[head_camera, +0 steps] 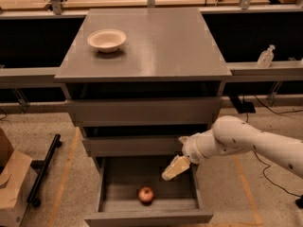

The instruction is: Pick apple from bottom drawer and place on counter

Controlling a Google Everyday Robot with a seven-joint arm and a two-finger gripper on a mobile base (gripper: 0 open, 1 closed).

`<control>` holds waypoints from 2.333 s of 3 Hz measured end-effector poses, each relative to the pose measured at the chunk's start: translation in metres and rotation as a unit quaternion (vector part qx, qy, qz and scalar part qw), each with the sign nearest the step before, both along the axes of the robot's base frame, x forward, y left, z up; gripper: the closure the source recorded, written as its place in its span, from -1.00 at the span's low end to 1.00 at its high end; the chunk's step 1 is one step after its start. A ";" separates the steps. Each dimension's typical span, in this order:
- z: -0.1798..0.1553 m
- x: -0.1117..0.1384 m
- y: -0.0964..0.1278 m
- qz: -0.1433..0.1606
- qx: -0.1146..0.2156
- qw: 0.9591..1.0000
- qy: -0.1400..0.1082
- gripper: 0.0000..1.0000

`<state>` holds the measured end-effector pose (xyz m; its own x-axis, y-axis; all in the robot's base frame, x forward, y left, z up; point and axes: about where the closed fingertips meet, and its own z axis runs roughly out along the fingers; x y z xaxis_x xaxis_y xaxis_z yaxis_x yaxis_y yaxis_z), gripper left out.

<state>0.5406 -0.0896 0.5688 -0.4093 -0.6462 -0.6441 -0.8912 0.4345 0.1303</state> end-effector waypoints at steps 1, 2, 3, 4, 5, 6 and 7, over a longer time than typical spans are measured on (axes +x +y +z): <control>-0.010 0.005 0.004 -0.006 0.004 1.000 0.000 -1.00; -0.020 0.002 0.007 0.001 0.006 1.000 0.013 -1.00; -0.058 -0.006 0.014 -0.001 0.003 1.000 0.024 -1.00; -0.105 -0.007 0.017 -0.016 -0.014 1.000 0.022 -1.00; -0.147 -0.003 0.021 -0.037 -0.025 0.999 0.023 -1.00; -0.192 0.004 0.028 -0.083 -0.030 0.995 0.042 -1.00; -0.194 0.007 0.030 -0.090 -0.030 0.995 0.038 -1.00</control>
Offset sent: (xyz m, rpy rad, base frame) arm 0.0001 0.0072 -0.0312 0.0164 0.0543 0.0122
